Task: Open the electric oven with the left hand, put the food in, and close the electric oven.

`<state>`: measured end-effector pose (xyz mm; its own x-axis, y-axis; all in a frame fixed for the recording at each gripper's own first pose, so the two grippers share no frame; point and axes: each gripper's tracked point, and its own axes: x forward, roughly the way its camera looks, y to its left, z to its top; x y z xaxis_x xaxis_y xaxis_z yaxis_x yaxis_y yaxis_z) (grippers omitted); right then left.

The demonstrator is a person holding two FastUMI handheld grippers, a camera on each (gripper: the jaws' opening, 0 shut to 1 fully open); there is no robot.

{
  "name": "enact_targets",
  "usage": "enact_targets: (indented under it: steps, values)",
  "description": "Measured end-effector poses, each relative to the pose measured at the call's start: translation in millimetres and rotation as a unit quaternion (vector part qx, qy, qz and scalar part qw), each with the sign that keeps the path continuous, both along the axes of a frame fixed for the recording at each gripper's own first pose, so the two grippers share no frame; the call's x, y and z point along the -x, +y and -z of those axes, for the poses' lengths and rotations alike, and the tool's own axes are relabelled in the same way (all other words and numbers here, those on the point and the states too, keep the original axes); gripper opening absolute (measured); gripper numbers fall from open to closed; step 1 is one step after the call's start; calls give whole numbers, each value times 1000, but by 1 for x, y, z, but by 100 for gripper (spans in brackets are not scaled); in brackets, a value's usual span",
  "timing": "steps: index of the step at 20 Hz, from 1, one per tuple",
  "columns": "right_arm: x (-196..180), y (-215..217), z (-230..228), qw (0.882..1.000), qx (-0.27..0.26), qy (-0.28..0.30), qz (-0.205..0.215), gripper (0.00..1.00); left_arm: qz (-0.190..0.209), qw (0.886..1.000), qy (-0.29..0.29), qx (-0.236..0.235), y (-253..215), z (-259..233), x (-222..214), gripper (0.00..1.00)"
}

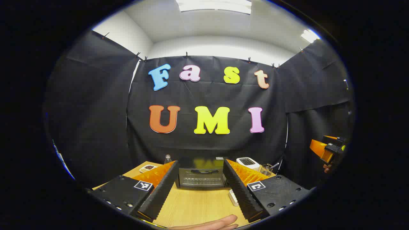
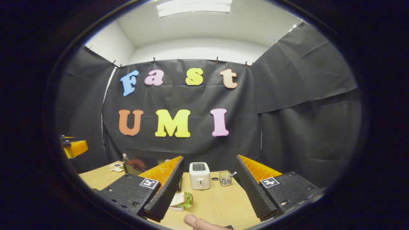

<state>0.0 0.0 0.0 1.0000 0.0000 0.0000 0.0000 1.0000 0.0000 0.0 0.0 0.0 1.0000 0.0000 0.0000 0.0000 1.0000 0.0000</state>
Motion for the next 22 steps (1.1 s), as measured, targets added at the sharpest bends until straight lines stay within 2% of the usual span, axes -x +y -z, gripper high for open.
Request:
enact_targets:
  steps: [1, 3, 4, 5, 6, 13, 17, 18, 19, 20, 22]
  values:
    - [3, -1, 1, 1000, -4, -1, -3, 89, 0, 1000, 5, 0, -3, 4, -2, 92]
    - [6, -2, 2, 1000, -10, -4, -9, 90, -6, 1000, 10, -4, -4, 7, -6, 92]
    - [8, -3, 4, 1000, -12, -3, -11, 100, -8, 1000, 13, -5, -5, 8, -7, 92]
    - [8, -5, 5, 1000, -13, -3, -13, 100, -8, 1000, 16, -6, -7, 9, -10, 92]
    - [10, -8, 5, 1000, -11, -4, -13, 90, -6, 1000, 19, -7, -9, 12, -12, 92]
    - [4, -21, 1, 1000, -8, -23, -8, 90, 0, 1000, 22, -19, -11, 18, -44, 92]
    - [-6, -28, 4, 1000, -7, -30, -5, 90, 9, 998, 57, -23, -17, 53, -86, 92]
    - [-10, -30, 6, 999, -5, -31, 1, 100, 10, 997, 68, -24, -17, 63, -100, 92]
    - [-12, -33, 8, 999, -4, -31, 6, 90, 11, 997, 78, -23, -18, 73, -116, 92]
    - [-16, -33, 11, 999, -3, -31, 7, 100, 13, 996, 90, -23, -20, 83, -131, 92]
    - [-22, -34, 16, 1000, -4, -29, 3, 100, 14, 993, 112, -23, -20, 102, -161, 93]
